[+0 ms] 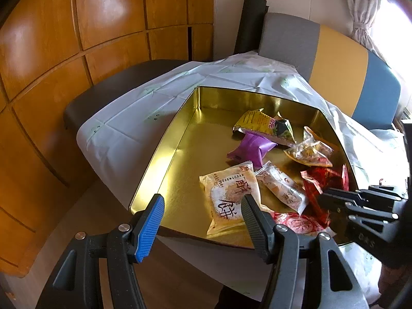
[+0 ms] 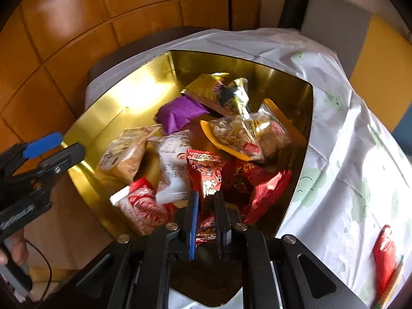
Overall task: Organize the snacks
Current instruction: 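Carry the red candy into the gold tin and open the right gripper, then move both grippers back over the red pack and cracker pack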
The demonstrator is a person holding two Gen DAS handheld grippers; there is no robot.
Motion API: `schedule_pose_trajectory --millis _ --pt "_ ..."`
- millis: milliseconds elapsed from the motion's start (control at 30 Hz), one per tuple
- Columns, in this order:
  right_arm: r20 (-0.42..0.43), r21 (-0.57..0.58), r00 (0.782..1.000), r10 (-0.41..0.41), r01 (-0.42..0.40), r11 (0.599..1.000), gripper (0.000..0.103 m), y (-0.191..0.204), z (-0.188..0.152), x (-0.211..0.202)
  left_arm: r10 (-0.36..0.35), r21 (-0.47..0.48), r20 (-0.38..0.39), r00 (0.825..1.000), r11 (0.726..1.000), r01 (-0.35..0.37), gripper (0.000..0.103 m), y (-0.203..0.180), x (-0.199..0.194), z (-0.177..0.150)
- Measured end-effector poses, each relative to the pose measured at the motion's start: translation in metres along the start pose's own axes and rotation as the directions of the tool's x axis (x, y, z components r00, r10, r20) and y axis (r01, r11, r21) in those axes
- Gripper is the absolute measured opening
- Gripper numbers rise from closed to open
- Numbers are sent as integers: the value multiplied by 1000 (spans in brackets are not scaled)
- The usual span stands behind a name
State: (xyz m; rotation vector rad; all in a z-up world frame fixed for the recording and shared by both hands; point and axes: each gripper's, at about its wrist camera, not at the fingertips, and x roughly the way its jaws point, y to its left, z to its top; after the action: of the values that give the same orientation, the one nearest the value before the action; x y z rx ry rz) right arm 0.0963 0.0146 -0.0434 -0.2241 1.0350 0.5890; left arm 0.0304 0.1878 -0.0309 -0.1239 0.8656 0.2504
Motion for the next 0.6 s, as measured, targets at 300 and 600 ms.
schedule_pose_trajectory --millis 300,600 --pt "68 27 998 15 -17 1000 20 1 -7 -26 -7 7 14 1000 1000 7 63 -6 -7 2" --pt "148 67 989 -17 7 998 53 -4 -26 -61 -26 41 24 999 999 25 63 -21 -15 1"
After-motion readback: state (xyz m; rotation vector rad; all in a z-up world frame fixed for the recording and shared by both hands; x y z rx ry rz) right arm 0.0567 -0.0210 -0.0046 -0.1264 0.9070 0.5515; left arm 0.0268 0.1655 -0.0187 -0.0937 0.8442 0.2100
